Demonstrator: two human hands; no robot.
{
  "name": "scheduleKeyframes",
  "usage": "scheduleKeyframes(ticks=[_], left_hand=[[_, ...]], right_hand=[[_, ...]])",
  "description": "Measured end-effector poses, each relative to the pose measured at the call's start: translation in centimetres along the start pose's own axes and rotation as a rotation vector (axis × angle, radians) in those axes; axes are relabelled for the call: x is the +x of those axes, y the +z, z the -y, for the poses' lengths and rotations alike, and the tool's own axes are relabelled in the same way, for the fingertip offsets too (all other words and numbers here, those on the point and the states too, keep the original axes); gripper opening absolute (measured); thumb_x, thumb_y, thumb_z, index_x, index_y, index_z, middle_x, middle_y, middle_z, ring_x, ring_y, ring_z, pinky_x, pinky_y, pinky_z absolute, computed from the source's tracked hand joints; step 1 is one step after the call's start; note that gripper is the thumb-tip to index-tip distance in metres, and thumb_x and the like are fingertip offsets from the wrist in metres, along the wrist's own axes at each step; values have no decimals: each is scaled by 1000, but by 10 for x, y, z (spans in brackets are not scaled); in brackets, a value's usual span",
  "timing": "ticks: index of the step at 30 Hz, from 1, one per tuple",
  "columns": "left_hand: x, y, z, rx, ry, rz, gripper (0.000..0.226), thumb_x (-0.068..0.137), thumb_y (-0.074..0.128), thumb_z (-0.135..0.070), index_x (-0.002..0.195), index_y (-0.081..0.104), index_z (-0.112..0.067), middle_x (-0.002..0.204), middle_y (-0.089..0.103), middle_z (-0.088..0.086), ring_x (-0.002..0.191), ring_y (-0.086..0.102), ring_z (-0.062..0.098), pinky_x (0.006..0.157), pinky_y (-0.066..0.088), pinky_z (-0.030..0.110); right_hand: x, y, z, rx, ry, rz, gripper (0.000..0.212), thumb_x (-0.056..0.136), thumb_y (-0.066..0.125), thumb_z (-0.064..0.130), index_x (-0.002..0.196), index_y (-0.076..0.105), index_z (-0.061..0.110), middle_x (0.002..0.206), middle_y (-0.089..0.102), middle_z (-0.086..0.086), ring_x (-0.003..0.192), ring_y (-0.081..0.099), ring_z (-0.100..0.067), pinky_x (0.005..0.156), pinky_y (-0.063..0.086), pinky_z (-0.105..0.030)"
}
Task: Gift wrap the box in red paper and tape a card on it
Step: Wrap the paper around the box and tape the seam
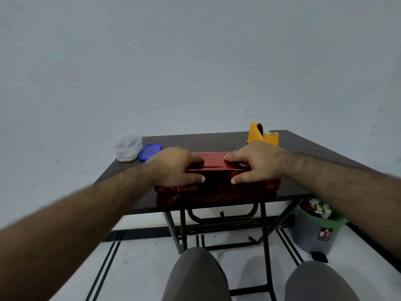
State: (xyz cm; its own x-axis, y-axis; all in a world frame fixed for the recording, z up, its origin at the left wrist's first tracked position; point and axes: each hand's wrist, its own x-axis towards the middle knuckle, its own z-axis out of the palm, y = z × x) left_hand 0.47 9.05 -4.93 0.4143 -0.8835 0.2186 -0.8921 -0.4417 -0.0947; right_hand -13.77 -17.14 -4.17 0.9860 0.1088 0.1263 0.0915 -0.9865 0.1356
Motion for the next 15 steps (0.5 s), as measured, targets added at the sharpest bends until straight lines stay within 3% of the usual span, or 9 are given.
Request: scheduleKeyframes(ticks=[5,9,15], left_hand=[[-8,17,-7,121,53,-138,59,102,57,-60,151,56,-28,155,59,-6,135,60,20,119,39,40],[-5,23,-12,140,52,-219,53,103,59,-52,149,60,-26,154,60,-6,138,58,13,124,32,39],[-5,26,-21,215,24,-313,45,100,64,-51,139,68,-30,142,69,-8,125,66,15,112,42,39]], right_hand=[[0,9,7,-182,-65,-118,91,81,31,87,149,58,32,138,69,13,123,66,-10,114,40,-37],[1,7,14,-248,-102,-233,77,83,38,81,130,72,31,112,77,14,101,71,-11,101,43,-33],[2,14,27,-112,-105,-330,59,93,53,64,134,73,27,124,77,7,117,71,-14,103,54,-41]])
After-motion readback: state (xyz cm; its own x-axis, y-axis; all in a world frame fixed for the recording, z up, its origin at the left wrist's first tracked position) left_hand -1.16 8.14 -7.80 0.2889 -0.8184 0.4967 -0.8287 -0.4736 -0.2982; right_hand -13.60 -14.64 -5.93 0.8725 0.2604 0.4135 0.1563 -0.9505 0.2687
